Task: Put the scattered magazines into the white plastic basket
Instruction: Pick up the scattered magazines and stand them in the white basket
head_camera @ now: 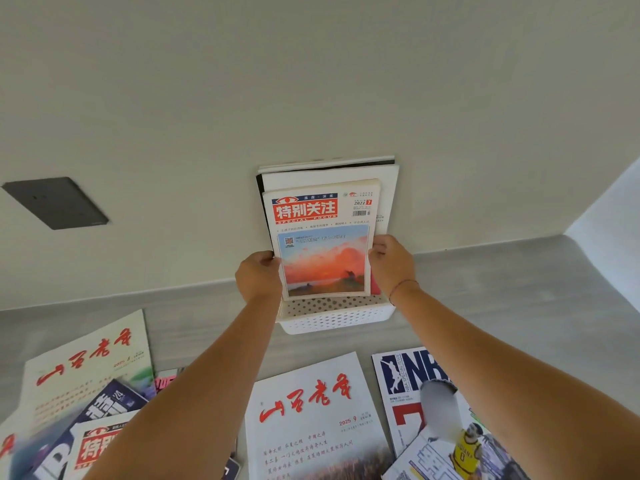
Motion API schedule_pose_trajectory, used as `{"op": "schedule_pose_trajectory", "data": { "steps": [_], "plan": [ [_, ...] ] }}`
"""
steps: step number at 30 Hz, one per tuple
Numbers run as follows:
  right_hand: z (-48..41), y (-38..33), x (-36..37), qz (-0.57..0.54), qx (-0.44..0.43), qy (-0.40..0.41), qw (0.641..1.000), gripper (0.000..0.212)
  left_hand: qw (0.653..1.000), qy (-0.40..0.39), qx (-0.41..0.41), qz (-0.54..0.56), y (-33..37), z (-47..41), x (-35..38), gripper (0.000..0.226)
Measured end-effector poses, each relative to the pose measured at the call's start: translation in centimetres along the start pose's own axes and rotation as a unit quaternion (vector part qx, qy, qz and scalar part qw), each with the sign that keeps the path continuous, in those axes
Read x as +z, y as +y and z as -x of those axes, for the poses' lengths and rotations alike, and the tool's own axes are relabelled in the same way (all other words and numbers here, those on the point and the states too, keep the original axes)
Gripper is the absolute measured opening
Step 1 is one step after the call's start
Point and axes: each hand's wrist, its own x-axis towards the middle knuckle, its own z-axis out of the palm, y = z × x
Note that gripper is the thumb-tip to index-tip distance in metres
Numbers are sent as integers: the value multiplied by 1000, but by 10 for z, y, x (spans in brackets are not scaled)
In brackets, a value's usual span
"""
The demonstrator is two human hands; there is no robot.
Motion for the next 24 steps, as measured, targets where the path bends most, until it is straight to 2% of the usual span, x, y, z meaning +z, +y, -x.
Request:
{"op": "schedule_pose_trajectory", "data": {
  "steps": [6, 10, 12, 14, 15, 17, 19, 24],
  "plan": [
    [1, 5, 4, 39, 3, -26, 999, 21, 1000, -25, -4, 6, 2, 7, -5, 29],
    [8, 5, -9, 36, 2, -36, 999, 30, 1000, -11, 4, 21, 1, 22, -13, 27],
    [19, 6, -22, 14, -11, -26, 1000, 15, 999, 4, 24, 24, -2, 36, -16, 23],
    [38, 14, -40, -1, -10, 1, 1000, 14, 998, -1, 58, 22, -12, 58, -15, 20],
    [51, 22, -50, -9, 1, 9, 1000, 13, 997, -13, 71, 25, -17, 72, -12, 22],
    [82, 45, -72, -9, 31, 28, 999, 30, 994, -54, 82, 40, -28, 104, -3, 23],
    [117, 73, -93, 5, 59, 38, 998, 38, 990, -110, 81, 42, -35, 136, 9, 19],
    [203, 140, -138, 68, 142, 100, 982, 32, 977, -208, 42, 10, -48, 208, 39, 8]
  ]
}}
